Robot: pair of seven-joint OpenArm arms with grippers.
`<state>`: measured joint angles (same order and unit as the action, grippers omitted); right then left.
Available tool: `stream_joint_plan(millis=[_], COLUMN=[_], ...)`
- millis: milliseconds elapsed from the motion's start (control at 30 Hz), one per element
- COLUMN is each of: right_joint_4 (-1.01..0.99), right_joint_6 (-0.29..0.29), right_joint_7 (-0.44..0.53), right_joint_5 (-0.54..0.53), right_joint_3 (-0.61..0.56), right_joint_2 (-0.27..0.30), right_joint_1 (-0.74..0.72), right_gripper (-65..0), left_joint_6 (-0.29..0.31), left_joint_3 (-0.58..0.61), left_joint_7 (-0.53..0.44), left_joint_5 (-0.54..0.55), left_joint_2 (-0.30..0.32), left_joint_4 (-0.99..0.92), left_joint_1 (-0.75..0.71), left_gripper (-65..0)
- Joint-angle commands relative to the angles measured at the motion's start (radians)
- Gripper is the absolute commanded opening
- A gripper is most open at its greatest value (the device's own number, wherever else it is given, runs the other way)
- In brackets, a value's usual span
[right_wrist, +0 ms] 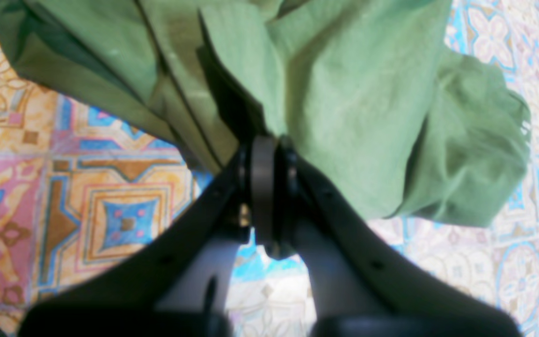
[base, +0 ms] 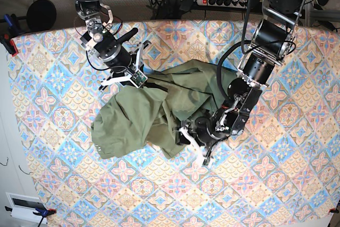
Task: Layout the t-shirt on the table in an organized manner, then fold the t-shirt properly
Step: 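Reach the left gripper into the shirt and grasp a fold, then pull the grasped fold with the left gripper toward the right gripper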
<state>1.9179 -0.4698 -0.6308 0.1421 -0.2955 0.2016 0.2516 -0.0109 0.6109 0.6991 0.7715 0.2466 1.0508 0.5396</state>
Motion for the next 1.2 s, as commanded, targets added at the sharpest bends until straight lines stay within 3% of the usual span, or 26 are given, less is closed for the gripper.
stream_joint_plan(millis=[0,67,133,167,333,533,700,867,1133,1167], right_joint_4=[0.019,0.019,0.019,0.019,0.019,0.021,0.021,0.024,0.025,0.025], right_joint_6=[0.006,0.006,0.006,0.006,0.006,0.006,0.006,0.006,0.006,0.006], right_joint_7=[0.022,0.022,0.022,0.022,0.022,0.024,0.024,0.024,0.024,0.024], right_joint_5=[-0.008,-0.008,-0.008,-0.008,-0.008,-0.008,-0.008,-0.008,-0.008,-0.008], right_joint_3=[0.003,0.003,0.003,0.003,0.003,0.101,0.173,0.183,0.183,0.181], right_joint_2=[0.003,0.003,0.003,0.003,0.003,0.003,0.003,0.003,0.003,0.003], right_joint_1=[-0.015,-0.016,-0.016,-0.018,-0.018,-0.01,-0.01,-0.008,0.124,0.13], right_gripper=[-64.7,-64.7,-64.7,-64.7,-64.6,-64.3,-64.3,-64.7,-64.8,-64.8], left_joint_6=[0.009,0.009,0.009,0.009,0.009,0.009,0.01,0.01,0.01,0.01], left_joint_3=[-0.003,-0.003,-0.004,-0.006,-0.007,-0.023,-0.115,-0.127,-0.131,-0.13], left_joint_7=[-0.012,-0.012,-0.017,-0.017,-0.017,-0.014,-0.012,-0.011,-0.017,-0.017], left_joint_5=[0.009,0.009,0.01,0.01,0.012,0.018,0.018,0.018,0.012,0.009], left_joint_2=[0.0,0.0,0.001,0.003,0.009,0.11,0.185,0.26,0.262,0.244], left_joint_4=[0.009,0.004,0.004,0.006,0.024,0.187,0.299,0.434,0.438,0.435], left_joint_1=[0.029,0.024,0.023,0.023,0.021,-0.016,-0.123,-0.252,-0.246,-0.226], left_gripper=[-32.5,-43.4,-61.2,-65.0,-65.0,-65.0,-65.0,-65.0,-64.8,-61.5])
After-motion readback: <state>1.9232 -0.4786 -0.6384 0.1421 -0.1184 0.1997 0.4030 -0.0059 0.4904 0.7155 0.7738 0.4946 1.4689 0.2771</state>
